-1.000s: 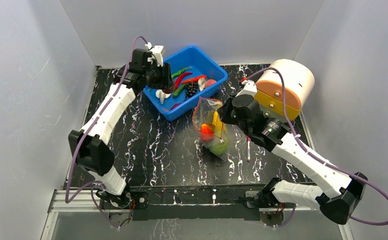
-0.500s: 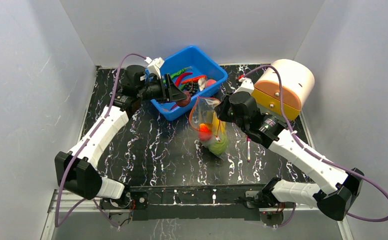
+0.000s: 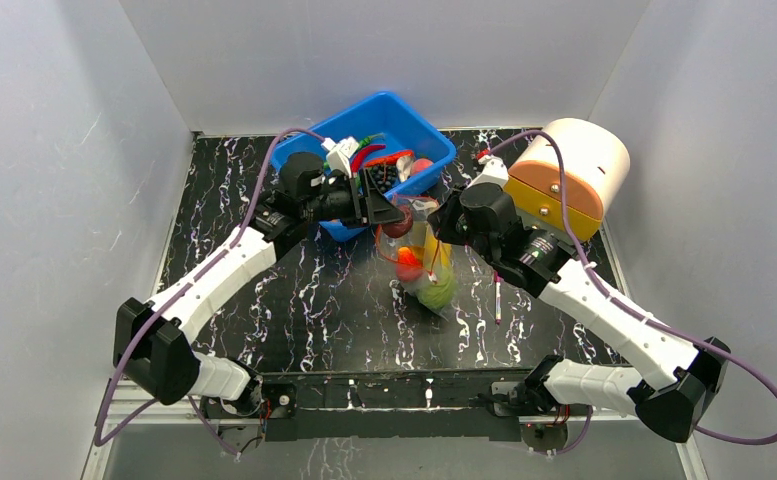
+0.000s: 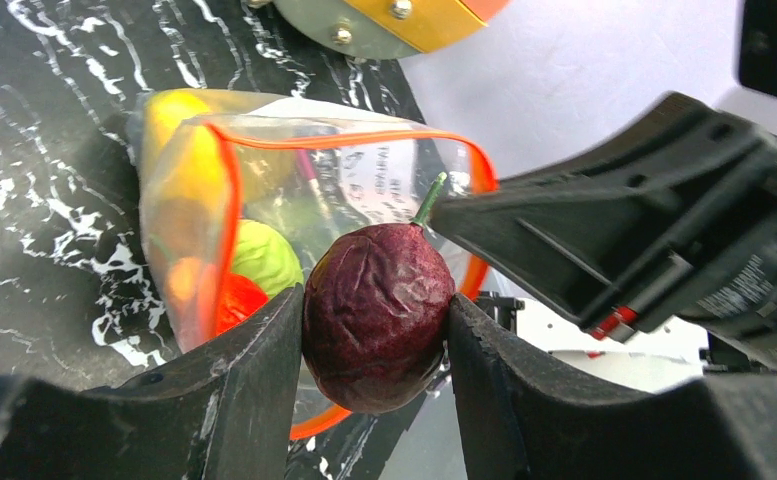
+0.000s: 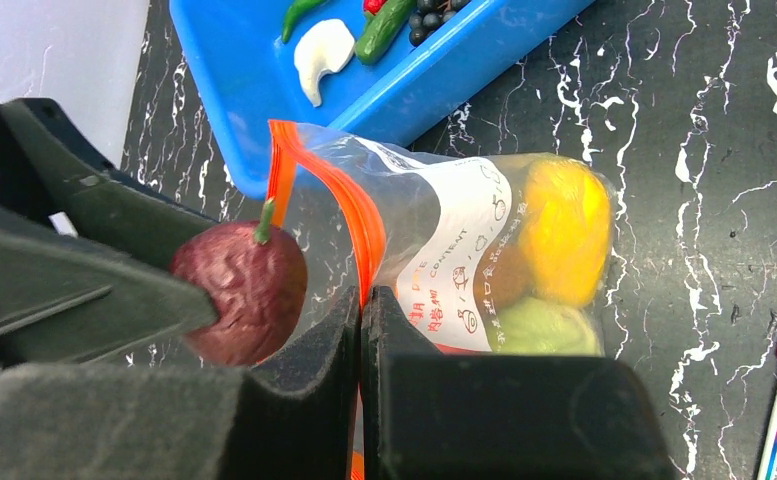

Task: Place the food in the zip-top bag and seal the zipper
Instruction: Place the fake fruit in the zipper food storage bag, then pick up the fake vegetable from the bin.

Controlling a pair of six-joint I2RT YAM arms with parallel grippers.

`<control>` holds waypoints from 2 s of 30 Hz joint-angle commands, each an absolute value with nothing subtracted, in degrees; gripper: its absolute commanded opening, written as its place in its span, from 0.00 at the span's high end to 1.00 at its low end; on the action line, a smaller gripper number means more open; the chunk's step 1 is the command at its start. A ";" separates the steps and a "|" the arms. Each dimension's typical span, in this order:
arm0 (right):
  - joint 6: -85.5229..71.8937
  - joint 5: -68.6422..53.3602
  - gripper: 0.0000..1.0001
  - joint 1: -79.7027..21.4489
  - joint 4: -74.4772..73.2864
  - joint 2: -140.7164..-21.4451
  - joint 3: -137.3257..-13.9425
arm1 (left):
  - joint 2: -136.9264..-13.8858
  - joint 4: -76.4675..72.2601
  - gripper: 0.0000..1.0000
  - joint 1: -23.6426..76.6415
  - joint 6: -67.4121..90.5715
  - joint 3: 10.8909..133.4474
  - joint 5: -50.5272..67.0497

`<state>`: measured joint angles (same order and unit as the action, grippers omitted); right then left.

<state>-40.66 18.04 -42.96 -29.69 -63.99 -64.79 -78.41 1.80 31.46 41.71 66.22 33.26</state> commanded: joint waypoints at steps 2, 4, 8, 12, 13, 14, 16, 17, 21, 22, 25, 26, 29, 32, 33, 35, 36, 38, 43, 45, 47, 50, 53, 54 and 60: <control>-41.02 18.46 1.00 -42.63 -24.20 -61.39 -65.74 | -80.08 2.93 0.80 32.19 45.05 66.05 27.39; -40.72 18.27 1.00 -42.59 -23.83 -61.64 -65.83 | -80.75 2.79 0.80 32.74 45.53 66.22 26.81; -40.30 17.73 1.00 -42.56 -23.91 -62.34 -66.44 | -82.00 3.18 0.79 33.56 46.14 66.94 26.63; -40.48 17.79 1.00 -42.56 -23.42 -61.99 -65.87 | -82.44 3.13 0.76 34.07 47.12 66.62 26.47; -40.51 17.86 1.00 -42.51 -23.41 -61.97 -65.71 | -82.44 2.45 0.72 34.28 47.71 66.21 26.72; -40.51 17.90 1.00 -42.58 -23.43 -61.96 -65.62 | -82.51 1.60 0.68 34.40 48.27 65.81 27.09; -40.53 17.76 1.00 -42.57 -23.43 -62.09 -65.52 | -82.78 0.83 0.58 34.54 49.00 65.49 27.68; -40.55 17.82 1.00 -42.56 -23.43 -62.12 -65.48 | -82.98 0.92 0.54 34.62 49.04 65.58 27.91; -39.81 19.87 1.00 -42.60 -23.23 -61.34 -64.53 | -83.40 2.34 0.43 34.71 47.60 66.86 28.39; -39.53 20.67 1.00 -42.61 -23.13 -61.12 -64.23 | -83.33 2.62 0.40 34.76 47.17 67.19 28.33; -38.99 21.10 1.00 -42.56 -23.37 -60.83 -64.07 | -82.87 4.15 0.34 34.85 45.34 68.37 27.12; -38.94 21.12 1.00 -42.54 -23.38 -60.74 -64.07 | -82.69 4.50 0.32 34.89 44.94 68.64 26.67; -38.85 21.18 1.00 -42.52 -23.51 -60.64 -63.99 | -82.11 5.07 0.27 34.90 44.24 68.89 25.74; -38.71 20.89 1.00 -42.54 -23.64 -60.56 -63.92 | -81.75 5.89 0.24 34.90 43.15 69.27 25.28; -38.83 20.85 1.00 -42.55 -23.76 -60.44 -63.90 | -81.67 6.53 0.24 34.90 42.51 69.63 25.03; -38.84 20.84 1.00 -42.49 -23.76 -60.10 -63.69 | -81.69 8.51 0.24 34.91 40.67 70.66 24.18; -38.78 20.85 1.00 -42.50 -23.78 -59.92 -63.57 | -81.58 9.51 0.23 34.90 39.50 71.27 23.81; -38.49 21.16 1.00 -42.58 -23.82 -59.58 -63.39 | -81.41 11.19 0.23 34.91 37.16 72.30 23.13; -37.21 22.43 1.00 -42.49 -24.92 -58.88 -63.16 | -80.22 16.05 0.23 34.89 30.75 75.33 20.00; -37.25 23.44 1.00 -42.49 -25.73 -58.72 -63.39 | -79.84 18.26 0.23 34.89 28.25 76.69 16.98; -36.86 24.08 1.00 -42.52 -26.45 -58.61 -63.84 | -79.75 20.57 0.21 34.88 25.65 78.29 13.72; -36.49 24.22 1.00 -42.47 -26.89 -58.39 -64.15 | -80.99 24.59 0.21 34.53 22.00 81.15 8.45; -36.55 23.67 1.00 -42.53 -27.07 -57.99 -64.25 | -83.01 27.31 0.21 33.73 18.51 83.26 2.62; -36.52 23.58 1.00 -42.54 -26.99 -58.01 -64.25 | -83.76 27.87 0.22 33.22 17.56 83.73 0.89; -36.04 22.44 1.00 -42.53 -27.24 -58.48 -65.02 | -89.71 30.05 0.30 28.22 12.85 86.64 -2.52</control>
<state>-37.10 22.15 -42.68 -29.93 -59.81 -62.85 -85.86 26.00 31.55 17.89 83.74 2.39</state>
